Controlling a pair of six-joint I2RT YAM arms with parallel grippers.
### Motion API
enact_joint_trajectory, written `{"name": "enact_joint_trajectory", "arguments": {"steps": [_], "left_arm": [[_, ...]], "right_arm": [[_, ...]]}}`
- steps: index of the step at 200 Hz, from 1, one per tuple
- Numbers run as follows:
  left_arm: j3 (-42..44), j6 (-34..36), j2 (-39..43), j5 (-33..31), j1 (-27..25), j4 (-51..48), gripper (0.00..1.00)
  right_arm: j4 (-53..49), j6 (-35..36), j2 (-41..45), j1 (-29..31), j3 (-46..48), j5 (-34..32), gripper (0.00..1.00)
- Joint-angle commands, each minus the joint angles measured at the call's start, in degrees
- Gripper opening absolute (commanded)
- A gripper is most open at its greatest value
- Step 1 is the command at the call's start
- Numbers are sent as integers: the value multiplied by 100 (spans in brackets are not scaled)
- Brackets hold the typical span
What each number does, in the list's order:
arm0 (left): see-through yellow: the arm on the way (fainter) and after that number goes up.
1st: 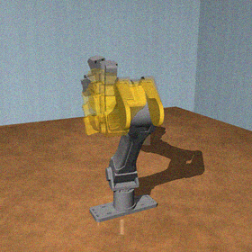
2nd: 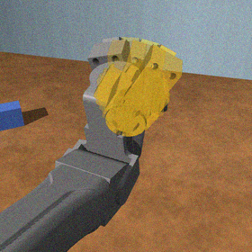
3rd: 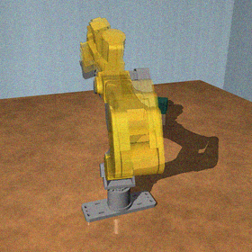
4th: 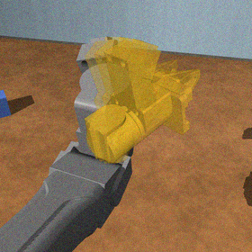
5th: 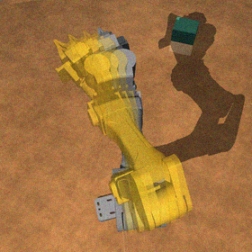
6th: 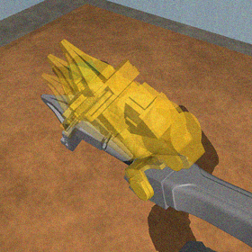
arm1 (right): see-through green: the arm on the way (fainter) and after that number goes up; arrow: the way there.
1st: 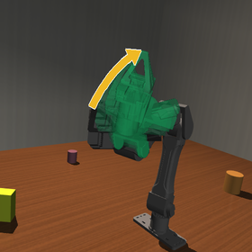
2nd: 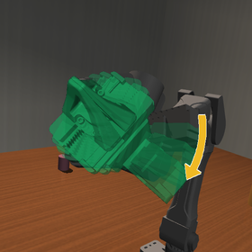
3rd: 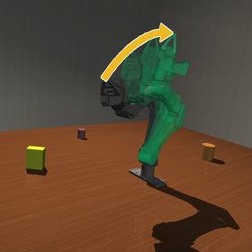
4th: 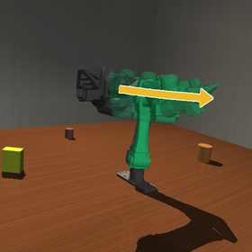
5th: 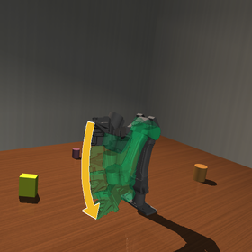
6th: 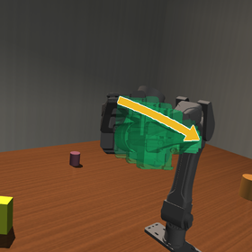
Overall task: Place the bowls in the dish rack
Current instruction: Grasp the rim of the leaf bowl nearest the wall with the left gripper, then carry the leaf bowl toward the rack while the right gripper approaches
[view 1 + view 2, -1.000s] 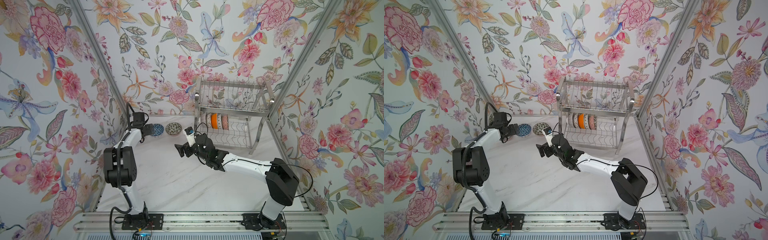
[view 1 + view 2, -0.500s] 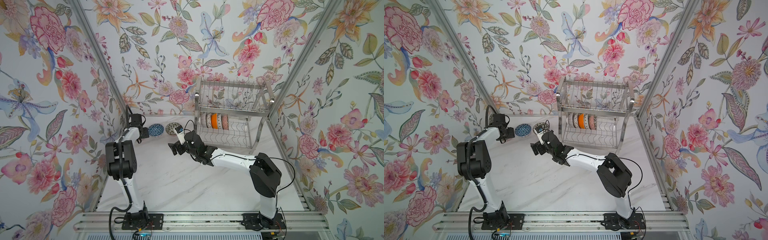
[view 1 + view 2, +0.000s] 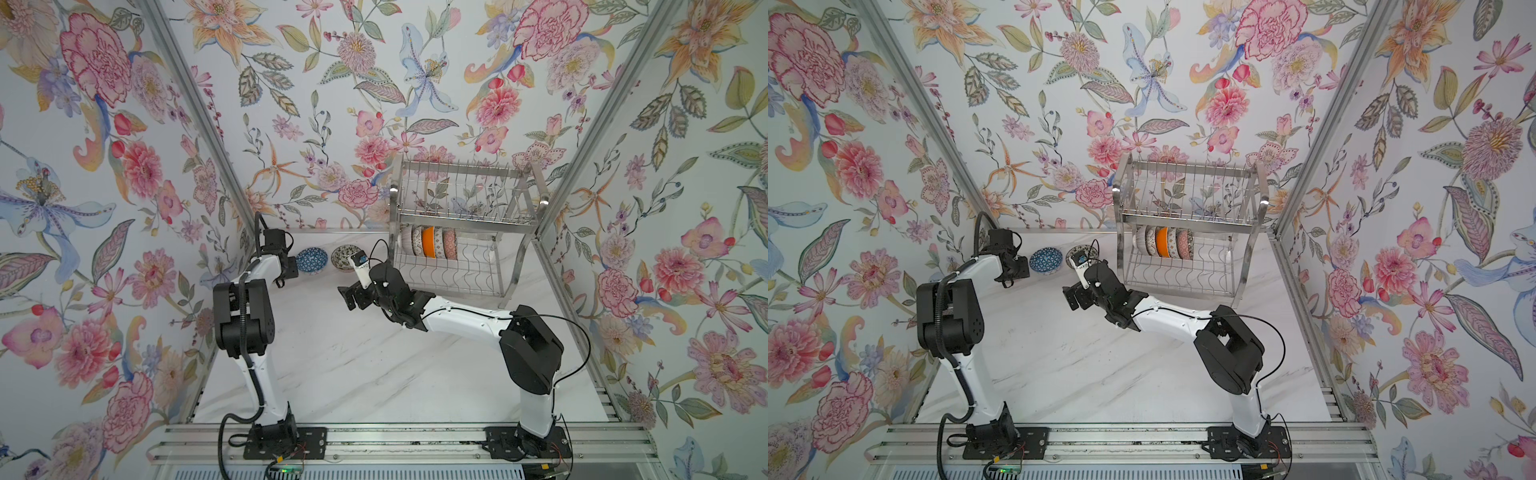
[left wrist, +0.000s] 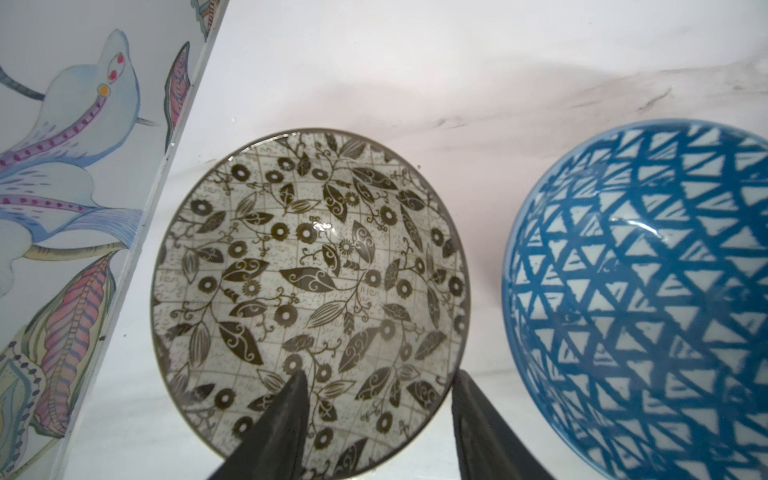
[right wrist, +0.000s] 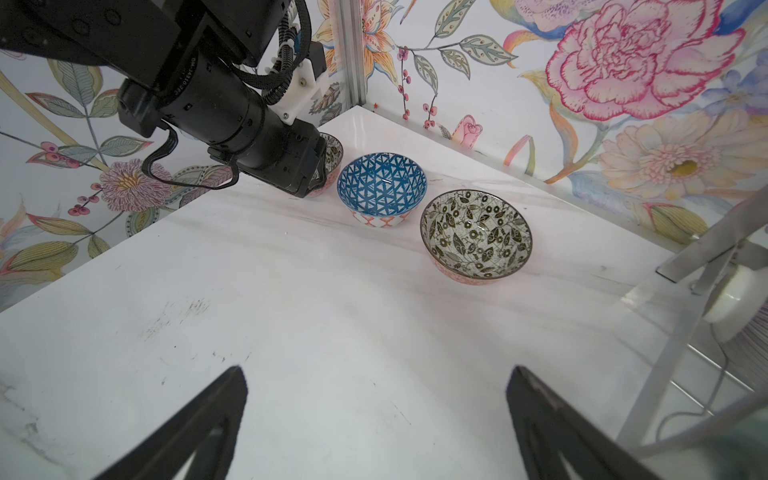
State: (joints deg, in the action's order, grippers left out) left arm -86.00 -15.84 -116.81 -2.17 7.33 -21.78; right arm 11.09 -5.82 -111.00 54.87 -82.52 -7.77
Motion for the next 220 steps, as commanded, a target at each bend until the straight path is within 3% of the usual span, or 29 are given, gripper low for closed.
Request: {"name": "enact_joint_trajectory", "arguments": {"steps": [1, 127, 199, 220], "left_arm": [[96, 37, -132, 66, 20, 29, 52], [314, 44, -105, 86, 26, 243, 24], [399, 36, -96, 204, 65, 328, 0], [416, 28, -27, 263, 58, 332, 0]], "right_arm": [[-74, -68, -32, -38, -123, 83, 99], [-142, -7, 6, -18, -107, 223, 99], [-177, 3, 17, -4, -108, 258, 99], [-195, 11, 26, -2, -106, 264, 99]]}}
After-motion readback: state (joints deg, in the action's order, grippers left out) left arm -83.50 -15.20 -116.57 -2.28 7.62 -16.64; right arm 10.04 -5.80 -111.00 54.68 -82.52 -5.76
